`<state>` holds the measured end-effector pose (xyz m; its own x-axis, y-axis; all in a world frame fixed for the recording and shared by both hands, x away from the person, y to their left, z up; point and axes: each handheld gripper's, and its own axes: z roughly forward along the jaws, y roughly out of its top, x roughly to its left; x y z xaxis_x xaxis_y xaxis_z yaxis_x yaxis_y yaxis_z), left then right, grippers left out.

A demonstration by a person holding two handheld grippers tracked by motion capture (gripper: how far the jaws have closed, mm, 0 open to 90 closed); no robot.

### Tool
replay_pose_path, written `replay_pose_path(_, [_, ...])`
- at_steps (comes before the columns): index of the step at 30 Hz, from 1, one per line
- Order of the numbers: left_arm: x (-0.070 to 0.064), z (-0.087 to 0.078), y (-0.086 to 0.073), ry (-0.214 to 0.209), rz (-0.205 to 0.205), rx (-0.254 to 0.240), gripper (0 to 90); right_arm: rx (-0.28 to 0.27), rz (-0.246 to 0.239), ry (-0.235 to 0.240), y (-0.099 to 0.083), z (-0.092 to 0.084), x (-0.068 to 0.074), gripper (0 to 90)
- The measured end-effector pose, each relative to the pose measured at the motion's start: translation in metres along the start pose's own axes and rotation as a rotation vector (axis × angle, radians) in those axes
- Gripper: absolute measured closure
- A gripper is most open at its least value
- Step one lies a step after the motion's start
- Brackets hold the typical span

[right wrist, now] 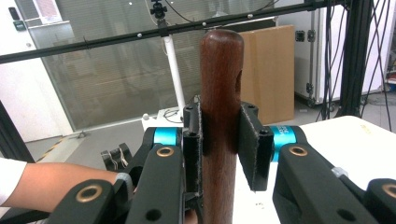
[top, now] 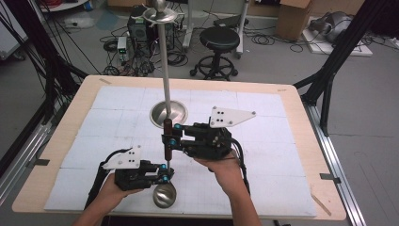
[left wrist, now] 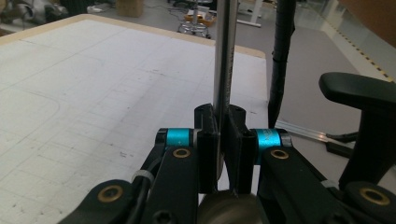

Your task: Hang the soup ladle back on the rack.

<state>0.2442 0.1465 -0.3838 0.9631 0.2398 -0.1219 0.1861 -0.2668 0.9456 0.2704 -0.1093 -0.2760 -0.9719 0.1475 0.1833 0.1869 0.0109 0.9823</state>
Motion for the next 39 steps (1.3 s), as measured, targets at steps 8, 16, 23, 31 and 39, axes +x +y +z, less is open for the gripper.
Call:
replay_pose_path(8, [0.000,-0.004,0.006,0.132,-0.071,0.011,84.0,0.022,0.012,-0.180,-0.009,0.006,0.005,38.6])
replay_pose_path(16, [0.001,-0.006,0.008,0.219,-0.095,0.023,84.0,0.065,-0.013,-0.221,-0.016,0.020,0.006,50.3])
replay_pose_path(23, [0.001,-0.008,0.010,0.267,-0.121,0.020,83.9,0.070,0.002,-0.241,-0.018,0.028,0.000,62.2])
replay_pose_path(31, [0.002,-0.010,0.010,0.278,-0.133,0.011,83.9,0.063,-0.005,-0.230,-0.019,0.037,-0.004,72.2])
replay_pose_path(39, [0.011,-0.030,0.000,0.238,-0.169,-0.095,54.4,0.083,0.005,-0.176,-0.017,0.042,-0.016,73.4])
